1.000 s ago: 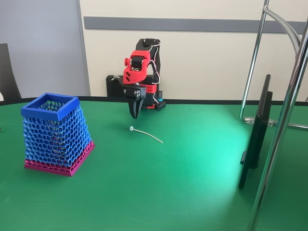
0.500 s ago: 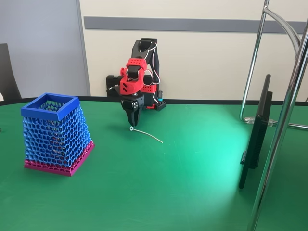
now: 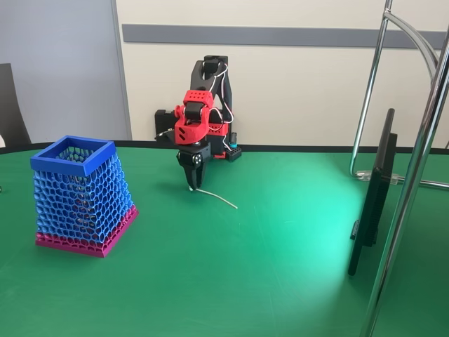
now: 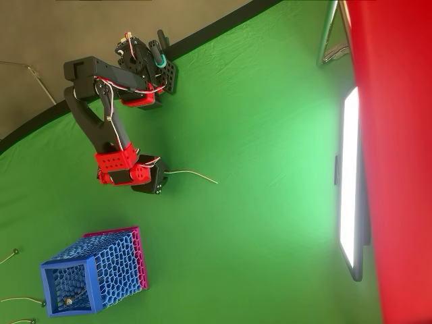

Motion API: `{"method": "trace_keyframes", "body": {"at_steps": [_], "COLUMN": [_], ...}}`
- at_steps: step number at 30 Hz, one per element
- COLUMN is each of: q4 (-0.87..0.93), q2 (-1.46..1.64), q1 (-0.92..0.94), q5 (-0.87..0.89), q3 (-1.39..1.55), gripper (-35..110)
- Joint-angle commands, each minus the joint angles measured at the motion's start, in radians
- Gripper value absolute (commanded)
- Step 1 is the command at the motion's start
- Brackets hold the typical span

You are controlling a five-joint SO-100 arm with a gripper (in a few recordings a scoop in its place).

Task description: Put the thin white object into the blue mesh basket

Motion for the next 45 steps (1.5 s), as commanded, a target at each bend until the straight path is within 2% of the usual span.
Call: {"method": "trace_keyframes", "body": {"at_steps": [1, 11, 24, 38, 45], "q4": [-0.009, 0.005, 0.032, 0.026, -0.141], "q2": [-0.006, -0.072, -0.118, 0.16, 0.29], "q1": [-0.002, 0.031, 0.038, -0.023, 0.087], "q5": [-0.002, -0.005, -0.025, -0.1, -0.175], "q3": [-0.026, -0.072, -0.132, -0.201, -0.31], "gripper": [13, 12, 1, 1, 1]}}
